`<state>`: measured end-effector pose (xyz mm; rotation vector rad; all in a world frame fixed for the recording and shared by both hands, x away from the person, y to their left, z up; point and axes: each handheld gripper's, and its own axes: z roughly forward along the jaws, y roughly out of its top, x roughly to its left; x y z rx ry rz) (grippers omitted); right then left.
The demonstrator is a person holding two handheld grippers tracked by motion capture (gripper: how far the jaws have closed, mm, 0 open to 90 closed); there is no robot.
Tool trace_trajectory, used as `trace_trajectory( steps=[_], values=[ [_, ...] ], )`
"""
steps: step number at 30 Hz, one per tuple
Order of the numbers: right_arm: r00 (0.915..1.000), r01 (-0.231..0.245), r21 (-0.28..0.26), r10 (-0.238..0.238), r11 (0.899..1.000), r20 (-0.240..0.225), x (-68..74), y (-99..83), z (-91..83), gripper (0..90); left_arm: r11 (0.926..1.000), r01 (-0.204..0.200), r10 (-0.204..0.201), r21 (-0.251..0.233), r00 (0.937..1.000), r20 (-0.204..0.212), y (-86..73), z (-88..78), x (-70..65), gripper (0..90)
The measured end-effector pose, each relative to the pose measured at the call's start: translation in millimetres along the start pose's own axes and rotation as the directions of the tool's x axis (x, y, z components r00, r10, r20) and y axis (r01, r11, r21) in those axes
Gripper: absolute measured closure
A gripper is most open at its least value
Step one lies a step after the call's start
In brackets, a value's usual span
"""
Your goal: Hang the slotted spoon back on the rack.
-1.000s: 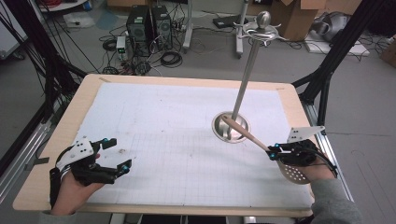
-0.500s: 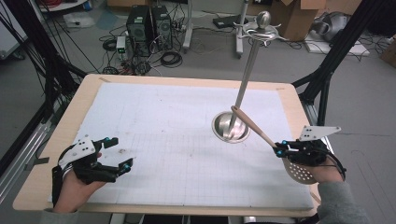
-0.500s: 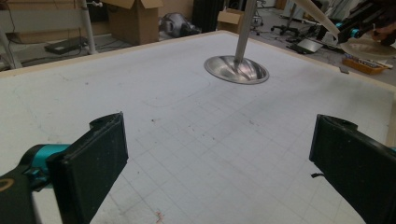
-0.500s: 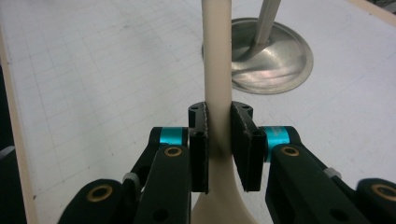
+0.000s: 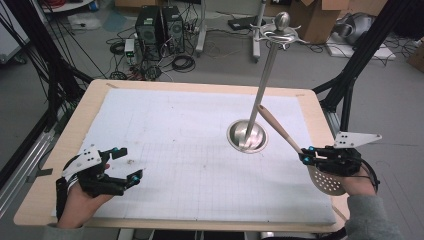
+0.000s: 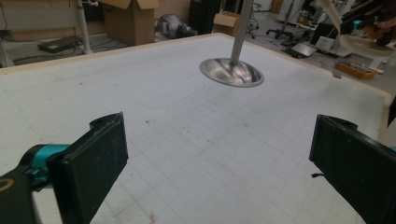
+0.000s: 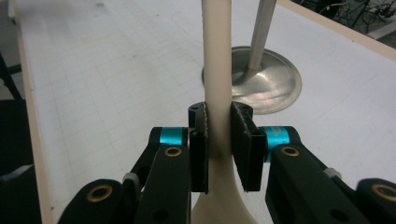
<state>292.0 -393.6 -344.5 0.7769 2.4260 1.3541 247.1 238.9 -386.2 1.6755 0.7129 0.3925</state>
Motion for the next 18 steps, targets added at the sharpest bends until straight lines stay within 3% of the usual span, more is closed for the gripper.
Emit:
trace_trajectory(
  steps=[18],
  values=[
    [0.9978,-0.049,-0.121,0.054,0.991,0.039,-5.5,2.5,-11.6,78.0,1.0,0.007,-0.007,-0.004,1.0,-0.007,0.0,-6.1,0.7,4.7]
  ],
)
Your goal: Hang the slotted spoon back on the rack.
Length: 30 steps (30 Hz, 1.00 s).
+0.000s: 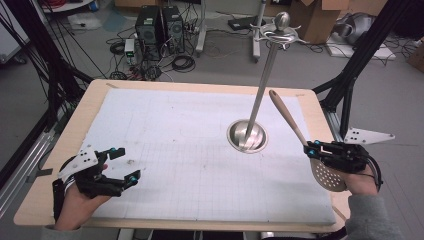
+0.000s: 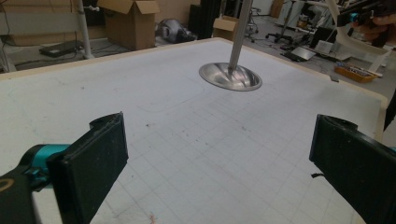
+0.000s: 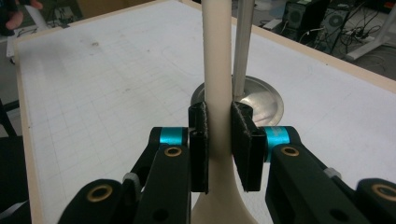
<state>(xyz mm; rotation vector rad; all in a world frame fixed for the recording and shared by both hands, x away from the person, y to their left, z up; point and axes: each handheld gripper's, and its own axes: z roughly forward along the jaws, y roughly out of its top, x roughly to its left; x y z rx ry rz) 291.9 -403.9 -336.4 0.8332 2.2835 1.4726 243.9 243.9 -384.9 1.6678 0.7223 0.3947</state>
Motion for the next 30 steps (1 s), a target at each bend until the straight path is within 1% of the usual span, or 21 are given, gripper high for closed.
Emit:
trace_trajectory(
  steps=[6,8,12,15,20,22,23,27,30],
  values=[
    [0.9998,-0.015,-0.063,0.016,0.998,0.016,-1.7,2.9,-6.1,78.1,1.0,0.0,0.0,0.0,1.0,0.002,-0.1,-0.1,0.0,4.7],
    [0.9994,-0.031,-0.073,0.032,0.997,0.015,-1.8,4.9,-7.9,78.1,1.0,0.003,-0.003,0.002,1.0,0.004,-0.8,0.0,0.3,4.7],
    [0.9992,-0.032,-0.084,0.034,0.996,0.02,-1.2,10.0,-9.7,78.0,1.0,0.003,-0.003,0.008,1.0,-0.001,-2.1,0.2,2.1,4.7],
    [0.9988,-0.043,-0.107,0.045,0.993,0.019,-1.5,13.4,-11.7,78.0,1.0,0.007,-0.007,0.003,1.0,-0.003,-2.1,-0.6,1.9,4.7],
    [0.9984,-0.042,-0.139,0.047,0.989,0.03,-2.2,20.0,-15.4,78.0,1.0,0.006,-0.006,0.004,1.0,-0.004,-2.1,-1.6,2.1,4.7],
    [0.9979,-0.05,-0.149,0.056,0.988,0.035,-2.0,22.9,-17.0,78.0,1.0,0.006,-0.006,0.006,1.0,-0.006,-2.5,-1.8,2.2,4.7],
    [0.998,-0.045,-0.156,0.052,0.987,0.036,-2.5,24.2,-17.6,78.0,1.0,0.007,-0.007,0.006,1.0,-0.006,-2.6,-1.9,2.2,4.7],
    [0.997,-0.041,-0.171,0.052,0.984,0.058,-2.7,29.0,-20.7,78.0,1.0,0.007,-0.007,0.004,1.0,-0.005,-2.7,-2.5,2.1,4.7],
    [0.9962,-0.049,-0.191,0.061,0.98,0.061,-2.8,32.0,-23.3,78.0,0.9999,0.008,-0.008,0.007,0.9999,-0.009,-3.0,-3.1,2.2,4.7]
  ],
)
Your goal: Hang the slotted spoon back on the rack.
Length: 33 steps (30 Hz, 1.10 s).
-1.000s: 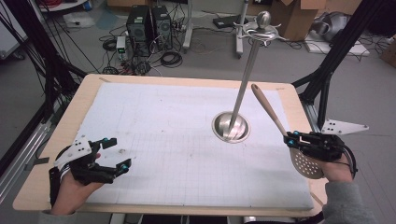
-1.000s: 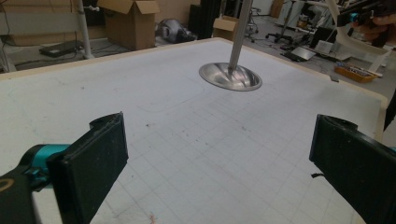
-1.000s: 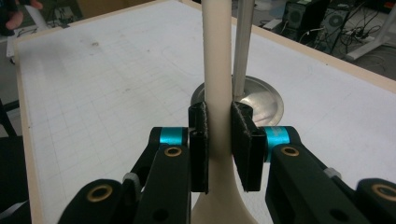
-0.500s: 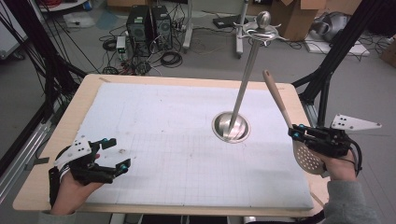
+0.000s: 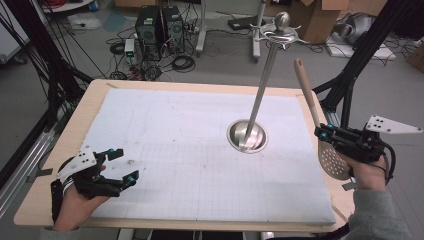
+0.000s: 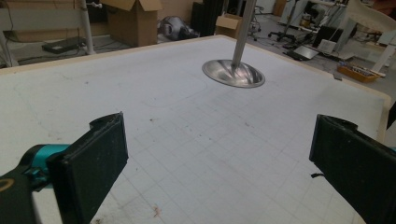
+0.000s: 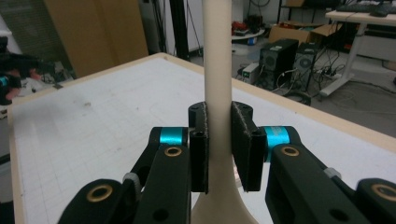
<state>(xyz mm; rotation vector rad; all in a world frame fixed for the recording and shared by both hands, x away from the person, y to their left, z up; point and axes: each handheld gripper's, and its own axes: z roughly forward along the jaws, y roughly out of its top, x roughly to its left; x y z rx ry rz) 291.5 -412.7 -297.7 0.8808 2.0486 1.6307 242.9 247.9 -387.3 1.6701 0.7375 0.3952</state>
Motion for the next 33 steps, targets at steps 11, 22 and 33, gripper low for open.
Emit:
trace_trajectory(
  steps=[11,22,33],
  values=[
    [0.9999,0.003,-0.021,-0.002,1.0,0.012,0.8,12.9,-3.5,78.1,1.0,-0.001,0.001,-0.007,1.0,-0.001,1.0,-2.8,-0.1,4.7],
    [0.9994,-0.025,-0.077,0.026,0.997,0.022,0.5,17.2,-4.7,78.1,1.0,-0.002,0.002,-0.007,1.0,-0.008,0.2,-4.2,2.0,4.7],
    [0.9982,-0.06,-0.119,0.06,0.991,-0.001,-2.3,21.4,0.2,78.1,0.9999,0.008,-0.009,-0.009,0.9999,-0.013,-0.9,-7.2,3.6,4.7]
  ],
)
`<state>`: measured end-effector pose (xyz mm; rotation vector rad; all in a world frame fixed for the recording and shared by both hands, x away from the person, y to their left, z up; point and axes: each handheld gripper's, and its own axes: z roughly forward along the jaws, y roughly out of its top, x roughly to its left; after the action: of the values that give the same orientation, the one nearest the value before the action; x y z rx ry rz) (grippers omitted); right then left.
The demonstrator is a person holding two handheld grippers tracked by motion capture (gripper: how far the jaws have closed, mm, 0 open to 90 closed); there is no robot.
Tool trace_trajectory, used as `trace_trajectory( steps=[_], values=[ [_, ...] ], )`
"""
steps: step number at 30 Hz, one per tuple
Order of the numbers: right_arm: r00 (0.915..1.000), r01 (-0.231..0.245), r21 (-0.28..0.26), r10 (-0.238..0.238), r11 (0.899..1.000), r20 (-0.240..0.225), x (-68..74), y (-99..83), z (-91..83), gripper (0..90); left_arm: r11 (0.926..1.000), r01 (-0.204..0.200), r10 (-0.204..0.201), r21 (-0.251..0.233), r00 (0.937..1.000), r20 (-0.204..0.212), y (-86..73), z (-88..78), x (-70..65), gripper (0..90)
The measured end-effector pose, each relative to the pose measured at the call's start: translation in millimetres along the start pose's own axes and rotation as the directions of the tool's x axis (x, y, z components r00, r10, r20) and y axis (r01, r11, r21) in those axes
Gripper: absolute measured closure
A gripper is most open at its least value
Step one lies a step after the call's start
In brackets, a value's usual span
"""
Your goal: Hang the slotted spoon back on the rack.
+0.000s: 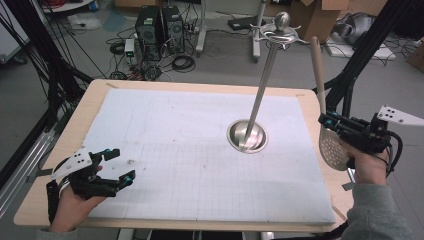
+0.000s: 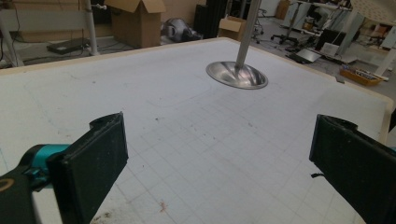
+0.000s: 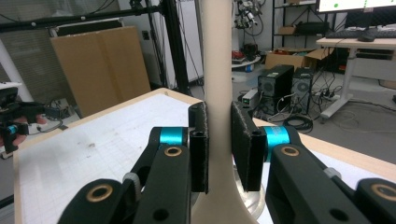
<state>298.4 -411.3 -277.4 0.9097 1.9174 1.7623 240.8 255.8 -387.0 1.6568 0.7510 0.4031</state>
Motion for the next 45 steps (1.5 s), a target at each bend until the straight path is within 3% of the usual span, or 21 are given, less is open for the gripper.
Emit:
trace_trajectory(
  steps=[22,33,45],
  values=[
    [0.9991,-0.038,0.02,0.038,0.999,-0.017,-2.3,-0.8,8.1,78.1,1.0,-0.001,0.001,0.0,1.0,-0.003,-0.5,-1.7,-0.8,4.7],
    [0.9987,-0.023,0.035,0.025,0.999,-0.045,-0.4,-1.6,13.4,78.1,1.0,-0.002,0.002,0.003,1.0,-0.007,-1.0,-2.1,-0.6,4.7],
    [0.9991,-0.01,0.079,0.014,0.997,-0.039,5.2,-2.8,28.7,78.1,1.0,0.001,-0.001,0.0,1.0,-0.007,-0.7,-2.3,-0.7,4.7]
  ],
)
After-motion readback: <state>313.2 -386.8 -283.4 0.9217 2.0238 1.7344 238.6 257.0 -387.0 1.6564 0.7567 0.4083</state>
